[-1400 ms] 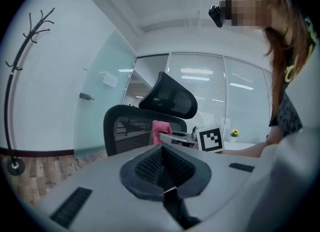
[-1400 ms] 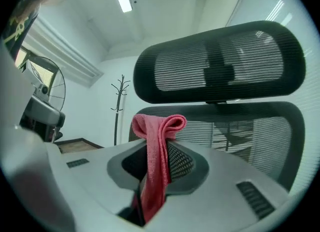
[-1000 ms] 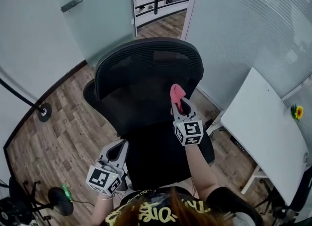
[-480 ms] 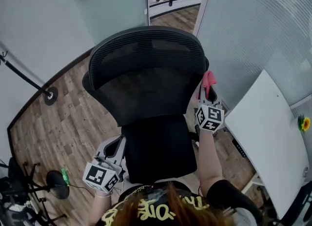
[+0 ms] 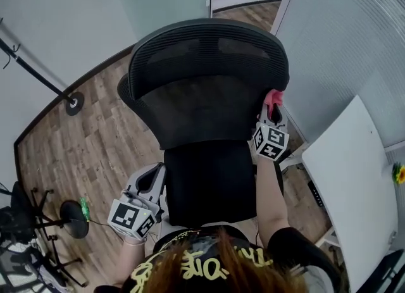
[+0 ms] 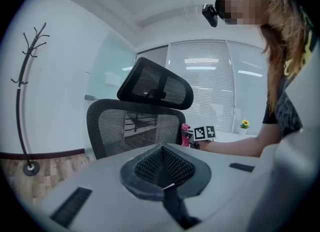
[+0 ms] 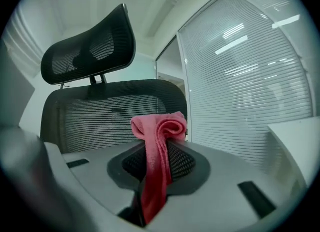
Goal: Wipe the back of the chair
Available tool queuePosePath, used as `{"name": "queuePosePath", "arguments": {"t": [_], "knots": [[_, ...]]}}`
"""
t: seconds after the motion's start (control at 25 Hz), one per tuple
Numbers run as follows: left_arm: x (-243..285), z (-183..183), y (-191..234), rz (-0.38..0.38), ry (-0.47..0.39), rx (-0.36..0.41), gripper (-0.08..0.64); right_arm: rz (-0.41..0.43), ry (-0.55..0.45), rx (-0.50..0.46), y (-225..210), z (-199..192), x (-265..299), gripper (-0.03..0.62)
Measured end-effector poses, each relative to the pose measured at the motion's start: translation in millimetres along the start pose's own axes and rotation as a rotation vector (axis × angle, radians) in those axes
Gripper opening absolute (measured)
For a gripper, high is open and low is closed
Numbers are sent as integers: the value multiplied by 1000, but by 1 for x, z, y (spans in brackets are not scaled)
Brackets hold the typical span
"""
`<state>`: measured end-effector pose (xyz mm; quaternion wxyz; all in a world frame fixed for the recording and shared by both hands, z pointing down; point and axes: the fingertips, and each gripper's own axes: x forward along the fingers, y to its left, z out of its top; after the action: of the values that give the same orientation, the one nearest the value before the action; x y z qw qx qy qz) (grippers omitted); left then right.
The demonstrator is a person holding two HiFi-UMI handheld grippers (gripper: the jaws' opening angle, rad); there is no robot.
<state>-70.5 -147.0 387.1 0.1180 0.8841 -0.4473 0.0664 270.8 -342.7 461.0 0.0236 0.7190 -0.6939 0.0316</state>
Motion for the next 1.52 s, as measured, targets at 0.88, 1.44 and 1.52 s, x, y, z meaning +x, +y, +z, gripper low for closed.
{"name": "queuePosePath", "arguments": {"t": [0.88,1.44,1.52], "knots": [[20,-8,34,-10,-43,-81,-9,60,16,18,82,-3,2,67],[18,-6,61,-5,-61,-107,-9,149,11,-19,156,-1,-5,67],[17,-6,64,-5,-61,-108,-9,165,8,-24,167,-1,-5,67]]}}
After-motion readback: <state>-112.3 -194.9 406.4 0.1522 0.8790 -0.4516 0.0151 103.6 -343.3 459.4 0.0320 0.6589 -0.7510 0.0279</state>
